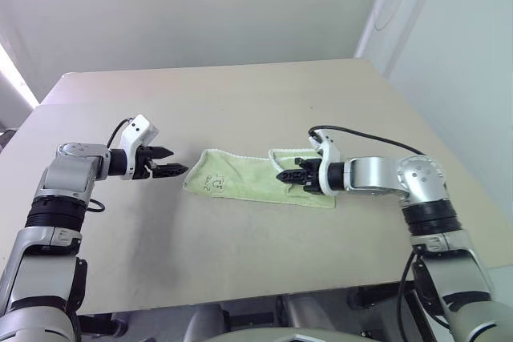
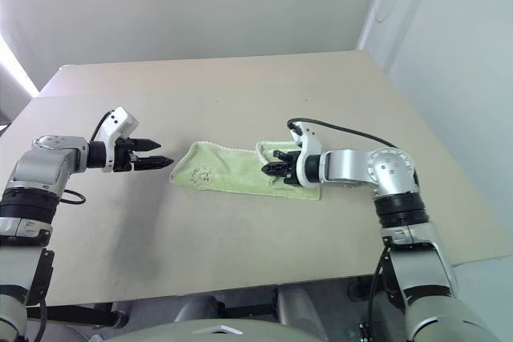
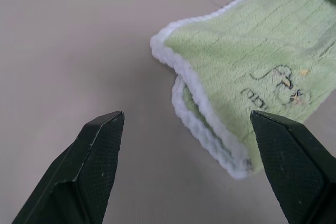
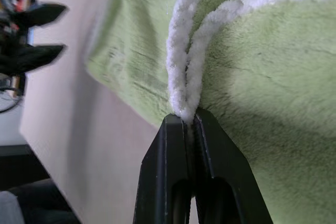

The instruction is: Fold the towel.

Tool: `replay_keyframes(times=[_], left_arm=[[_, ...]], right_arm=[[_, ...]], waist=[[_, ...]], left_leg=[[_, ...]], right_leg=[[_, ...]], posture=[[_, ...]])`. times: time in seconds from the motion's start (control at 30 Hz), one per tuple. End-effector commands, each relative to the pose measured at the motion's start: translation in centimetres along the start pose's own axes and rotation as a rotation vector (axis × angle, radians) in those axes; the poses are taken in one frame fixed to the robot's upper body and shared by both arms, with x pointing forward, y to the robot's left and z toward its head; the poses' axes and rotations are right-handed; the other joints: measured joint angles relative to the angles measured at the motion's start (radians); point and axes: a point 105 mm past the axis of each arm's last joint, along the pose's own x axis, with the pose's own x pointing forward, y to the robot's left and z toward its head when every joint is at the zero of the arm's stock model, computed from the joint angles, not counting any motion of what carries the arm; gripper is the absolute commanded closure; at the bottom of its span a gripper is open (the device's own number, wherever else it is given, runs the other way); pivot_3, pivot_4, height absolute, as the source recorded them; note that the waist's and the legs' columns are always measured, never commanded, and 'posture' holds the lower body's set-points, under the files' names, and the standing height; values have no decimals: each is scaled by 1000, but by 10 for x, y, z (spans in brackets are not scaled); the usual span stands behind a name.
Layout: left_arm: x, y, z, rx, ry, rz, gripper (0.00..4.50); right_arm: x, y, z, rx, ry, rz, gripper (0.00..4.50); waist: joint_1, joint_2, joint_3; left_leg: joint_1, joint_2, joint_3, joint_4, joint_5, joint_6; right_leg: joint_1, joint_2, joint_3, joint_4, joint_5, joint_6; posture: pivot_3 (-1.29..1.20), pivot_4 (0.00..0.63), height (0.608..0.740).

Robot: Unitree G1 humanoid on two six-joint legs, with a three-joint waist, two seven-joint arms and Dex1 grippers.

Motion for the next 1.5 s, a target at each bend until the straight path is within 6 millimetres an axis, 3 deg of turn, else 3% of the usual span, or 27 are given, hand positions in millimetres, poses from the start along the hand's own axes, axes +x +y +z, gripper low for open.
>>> replay_keyframes(times=[0.03,0.1,0.23,0.37,0.53,0.67,0.87,1.03,1.17,1.37,1.5], left_arm=[[-8,1,14,37,-38,19,443],[-7,1,13,36,-38,18,443],[-8,1,14,29,-38,16,443],[-9,1,11,0,-26,6,443],[-13,-6,11,-148,-15,-42,443],[-10,-7,0,-309,65,-29,443],[7,-10,-8,-511,109,-24,443],[23,-20,-7,-674,114,-75,443],[31,-20,-17,-756,161,-35,443],[39,-22,-14,-838,137,-51,443],[42,-27,-13,-824,137,-75,1295]], right_arm=[[-2,0,10,-99,-53,-39,4487],[0,0,10,-130,-64,-46,4487],[3,3,9,-149,-55,-20,3456],[0,19,12,-200,-77,45,1983],[-23,60,32,-305,-221,222,135],[-38,70,47,-336,-308,268,135],[-34,52,55,-246,-331,223,135],[-35,50,60,-186,-351,231,135],[-37,46,62,-171,-365,213,135],[-39,37,62,-139,-381,179,135],[-39,30,61,-115,-382,155,94]], waist=[[0,0,0],[-1,0,0],[-3,0,0],[-2,0,0],[-3,0,0],[-3,0,0],[-2,0,0],[-2,0,0],[-1,1,0],[0,4,-2],[0,5,-2]], left_leg=[[0,0,0,0,0,0],[0,0,0,0,0,0],[1,0,-1,0,0,0],[1,0,-1,0,0,0],[1,0,-1,0,0,0],[1,0,-1,0,0,0],[2,0,-2,0,0,0],[1,0,-2,0,0,0],[1,0,-2,0,0,0],[5,-1,-3,1,0,0],[5,-1,-3,1,0,0]], right_leg=[[0,0,0,0,0,0],[0,0,0,0,0,1],[0,1,0,1,0,1],[0,1,0,2,0,1],[0,1,-1,1,0,1],[0,1,-1,1,0,1],[1,1,-2,2,0,1],[0,1,-2,2,2,-2],[0,1,-2,2,2,-2],[4,0,-2,2,1,1],[5,0,-2,2,0,1]], posture=[[0,0,712],[0,0,712],[0,0,712],[0,0,712],[0,0,712],[0,0,712],[0,0,712],[0,0,712],[0,0,712],[0,0,712],[0,0,712]])
